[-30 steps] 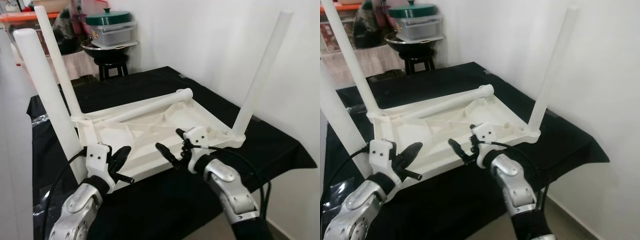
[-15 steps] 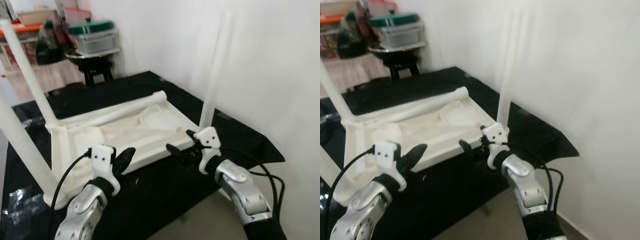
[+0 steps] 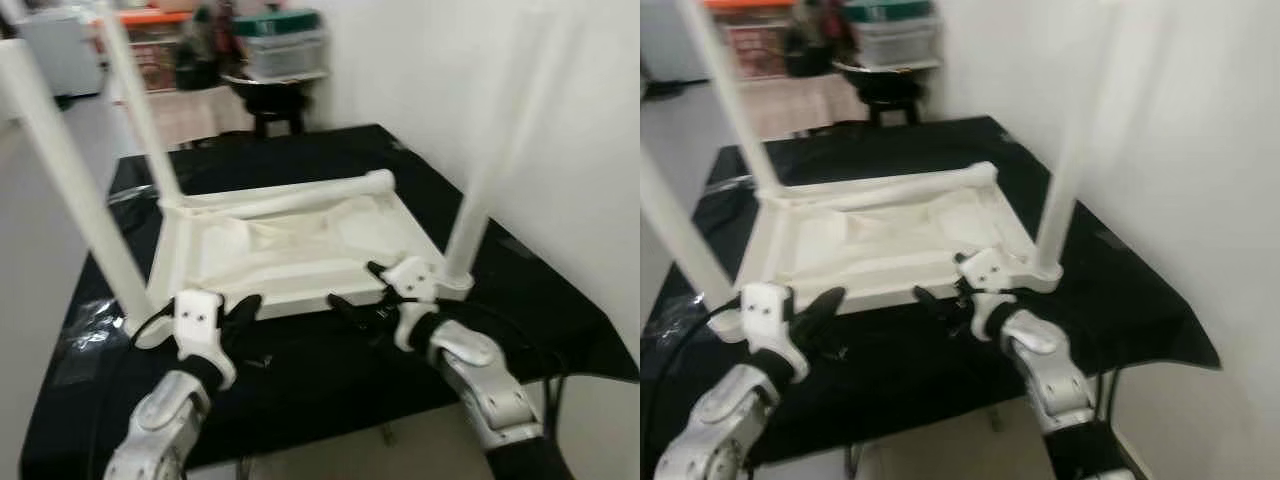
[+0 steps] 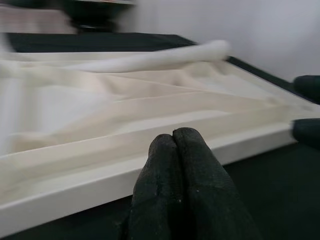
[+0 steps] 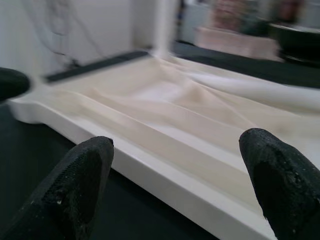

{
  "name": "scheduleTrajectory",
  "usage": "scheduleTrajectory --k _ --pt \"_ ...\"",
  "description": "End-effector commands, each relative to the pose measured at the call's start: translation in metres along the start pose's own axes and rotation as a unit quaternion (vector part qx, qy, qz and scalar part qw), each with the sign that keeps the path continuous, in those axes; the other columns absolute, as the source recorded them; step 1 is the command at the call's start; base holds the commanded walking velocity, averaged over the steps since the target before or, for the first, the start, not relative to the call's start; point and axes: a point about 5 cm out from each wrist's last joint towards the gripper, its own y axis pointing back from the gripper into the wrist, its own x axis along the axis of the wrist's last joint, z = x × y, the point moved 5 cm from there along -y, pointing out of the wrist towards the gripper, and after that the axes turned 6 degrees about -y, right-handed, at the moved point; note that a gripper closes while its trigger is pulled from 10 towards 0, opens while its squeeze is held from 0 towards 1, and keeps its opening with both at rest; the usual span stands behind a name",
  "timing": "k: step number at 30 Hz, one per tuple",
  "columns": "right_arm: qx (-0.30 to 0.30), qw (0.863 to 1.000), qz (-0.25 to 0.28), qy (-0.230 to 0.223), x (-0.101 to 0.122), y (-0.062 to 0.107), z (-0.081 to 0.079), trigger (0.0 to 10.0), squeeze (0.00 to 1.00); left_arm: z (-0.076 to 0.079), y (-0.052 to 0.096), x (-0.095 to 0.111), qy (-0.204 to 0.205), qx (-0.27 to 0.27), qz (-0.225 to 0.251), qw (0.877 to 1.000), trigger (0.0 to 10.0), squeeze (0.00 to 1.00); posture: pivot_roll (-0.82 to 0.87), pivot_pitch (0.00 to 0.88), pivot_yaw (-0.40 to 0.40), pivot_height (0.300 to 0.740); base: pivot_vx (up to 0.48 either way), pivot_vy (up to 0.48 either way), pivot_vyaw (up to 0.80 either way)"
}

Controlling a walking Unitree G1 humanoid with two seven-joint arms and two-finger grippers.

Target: Building children table

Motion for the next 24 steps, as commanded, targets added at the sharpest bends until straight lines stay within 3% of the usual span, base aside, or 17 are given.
scheduleTrajectory --k 1,10,14,21,24 --pt "-0.003 1.000 -0.005 0.006 -0.0007 0.0029 0.0042 10.0 0.00 0.0024 -0.0017 -0.0017 -0.001 -0.005 -0.005 1.000 10.0 0.00 -0.06 0.000 -0.009 0.740 0.000 0.000 0.80" --pt "0.000 1.000 0.001 -0.010 0.0005 0.0018 0.0065 10.0 0.00 0.0040 -0.0023 -0.0009 0.000 -0.012 -0.002 1.000 10.0 0.00 -0.07 0.000 -0.005 0.740 0.000 0.000 0.79" --pt "-0.001 0.999 0.009 -0.035 0.0025 0.0022 0.0092 10.0 0.00 0.0068 -0.0011 -0.0002 -0.009 -0.023 -0.002 1.000 10.0 0.00 -0.06 0.000 -0.008 0.740 0.000 0.000 0.00" --pt "0.000 1.000 -0.004 -0.027 0.0003 0.0022 0.0081 10.0 0.00 0.0075 -0.0009 -0.0030 -0.014 -0.027 -0.013 0.999 10.0 0.00 -0.04 0.000 0.001 0.740 0.000 -0.410 0.00" --pt "0.005 1.000 -0.022 -0.007 -0.0019 0.0010 0.0068 10.0 0.00 0.0067 -0.0003 -0.0029 -0.012 -0.026 -0.012 1.000 10.0 0.00 -0.04 0.000 0.000 0.740 0.000 0.000 0.00"
